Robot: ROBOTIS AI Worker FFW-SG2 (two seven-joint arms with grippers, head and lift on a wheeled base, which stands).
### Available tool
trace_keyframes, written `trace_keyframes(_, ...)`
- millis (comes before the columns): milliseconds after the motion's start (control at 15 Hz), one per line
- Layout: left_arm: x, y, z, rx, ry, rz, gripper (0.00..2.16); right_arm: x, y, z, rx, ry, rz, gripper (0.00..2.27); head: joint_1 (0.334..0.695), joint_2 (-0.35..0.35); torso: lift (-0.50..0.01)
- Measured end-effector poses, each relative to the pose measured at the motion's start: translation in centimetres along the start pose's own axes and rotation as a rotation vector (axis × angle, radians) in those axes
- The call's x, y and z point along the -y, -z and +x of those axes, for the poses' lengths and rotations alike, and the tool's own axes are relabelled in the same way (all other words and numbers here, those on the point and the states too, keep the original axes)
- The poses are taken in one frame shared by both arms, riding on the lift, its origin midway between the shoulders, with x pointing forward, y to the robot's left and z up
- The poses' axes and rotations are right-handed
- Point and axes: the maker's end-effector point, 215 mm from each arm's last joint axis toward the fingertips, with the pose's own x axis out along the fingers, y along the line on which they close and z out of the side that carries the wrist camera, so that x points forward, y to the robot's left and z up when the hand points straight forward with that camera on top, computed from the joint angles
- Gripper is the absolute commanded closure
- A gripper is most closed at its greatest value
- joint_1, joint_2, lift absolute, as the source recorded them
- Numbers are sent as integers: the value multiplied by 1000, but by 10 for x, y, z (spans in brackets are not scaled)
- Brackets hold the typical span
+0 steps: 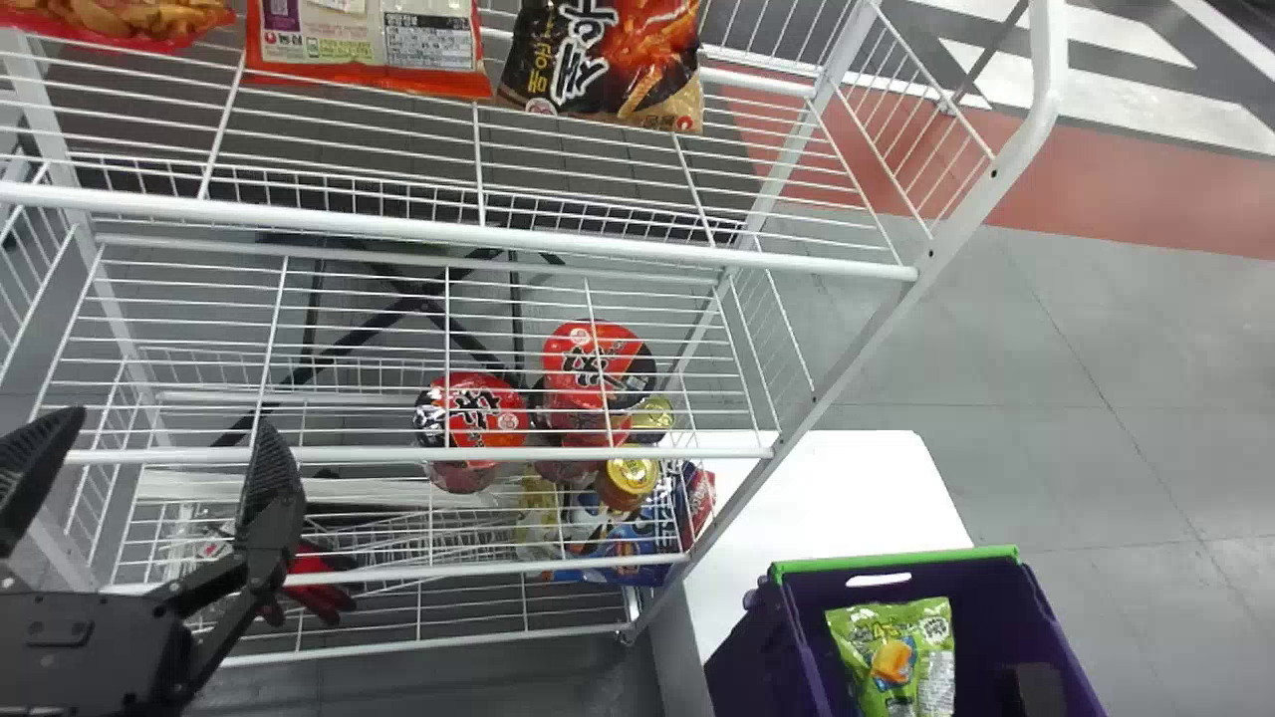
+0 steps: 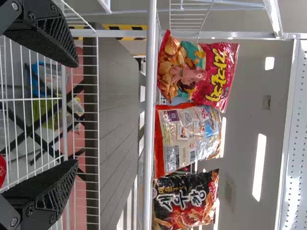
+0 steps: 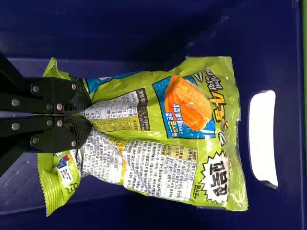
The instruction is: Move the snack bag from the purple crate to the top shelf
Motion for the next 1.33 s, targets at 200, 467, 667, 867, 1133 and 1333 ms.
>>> trace_keyframes(200, 2, 3, -2, -9, 2, 1, 103, -6, 1, -3, 12, -15, 3, 2243, 695, -350, -218)
trace_keyframes(467, 7, 4, -4, -20, 9, 5, 103, -15, -7, -6, 36, -39, 15, 2243, 695, -350, -202)
trace_keyframes(667, 8, 4, -3, -25, 10, 6, 103, -13, -11, -11, 49, -46, 30, 2243, 695, -350, -190)
trace_keyframes(867, 10, 2, -2, -21, 12, 3, 103, -9, -13, -16, 61, -45, 39, 2243, 695, -350, -178)
trace_keyframes(1133, 12, 3, -1, -24, 18, 4, 103, -11, -18, -22, 90, -48, 48, 2243, 695, -350, -162)
trace_keyframes(1333, 12, 4, -1, -26, 20, 6, 103, -11, -19, -24, 95, -47, 46, 2243, 695, -350, -150)
